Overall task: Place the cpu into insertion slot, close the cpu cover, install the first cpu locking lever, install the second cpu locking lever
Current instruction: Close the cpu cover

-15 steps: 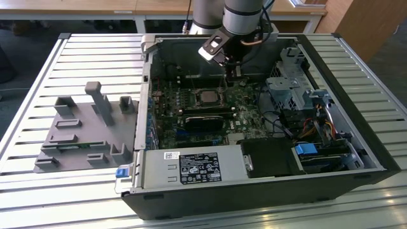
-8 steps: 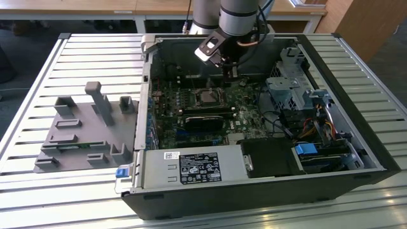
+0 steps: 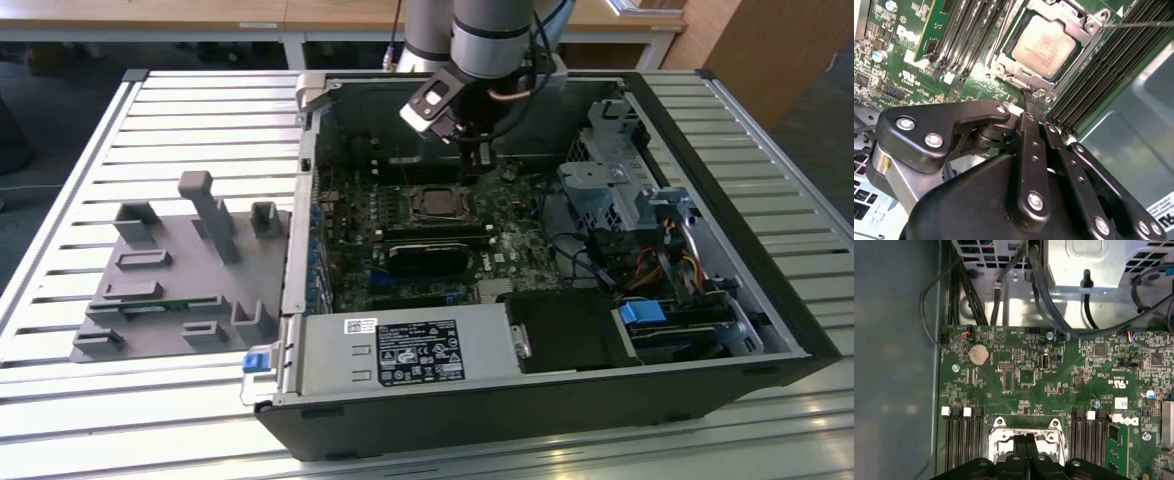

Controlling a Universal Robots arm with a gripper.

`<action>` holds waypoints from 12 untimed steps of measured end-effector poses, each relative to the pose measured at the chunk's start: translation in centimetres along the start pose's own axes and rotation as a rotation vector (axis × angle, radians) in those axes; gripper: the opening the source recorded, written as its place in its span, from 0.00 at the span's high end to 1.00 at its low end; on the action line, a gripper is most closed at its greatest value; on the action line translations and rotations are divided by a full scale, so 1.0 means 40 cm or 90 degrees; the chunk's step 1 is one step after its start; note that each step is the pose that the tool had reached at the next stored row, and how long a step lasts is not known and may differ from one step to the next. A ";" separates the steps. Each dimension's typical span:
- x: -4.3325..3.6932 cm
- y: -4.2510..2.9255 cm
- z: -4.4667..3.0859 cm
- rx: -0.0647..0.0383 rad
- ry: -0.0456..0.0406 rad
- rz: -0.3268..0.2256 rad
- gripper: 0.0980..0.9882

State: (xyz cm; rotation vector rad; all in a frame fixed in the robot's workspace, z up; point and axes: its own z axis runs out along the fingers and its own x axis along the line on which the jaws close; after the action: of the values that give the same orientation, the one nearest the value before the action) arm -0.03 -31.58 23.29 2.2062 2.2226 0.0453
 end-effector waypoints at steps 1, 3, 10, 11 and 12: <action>0.000 -0.003 0.002 0.000 0.0000 0.000 0.98; 0.000 -0.011 0.005 0.000 0.0000 0.000 0.98; -0.001 -0.023 0.025 0.001 0.0001 0.000 0.98; -0.001 -0.025 0.028 0.001 0.0000 0.000 0.98; -0.001 -0.028 0.032 0.001 0.0000 0.000 0.98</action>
State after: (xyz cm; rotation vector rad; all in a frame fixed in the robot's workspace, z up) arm -1.11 -31.63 21.99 2.2073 2.2236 0.0431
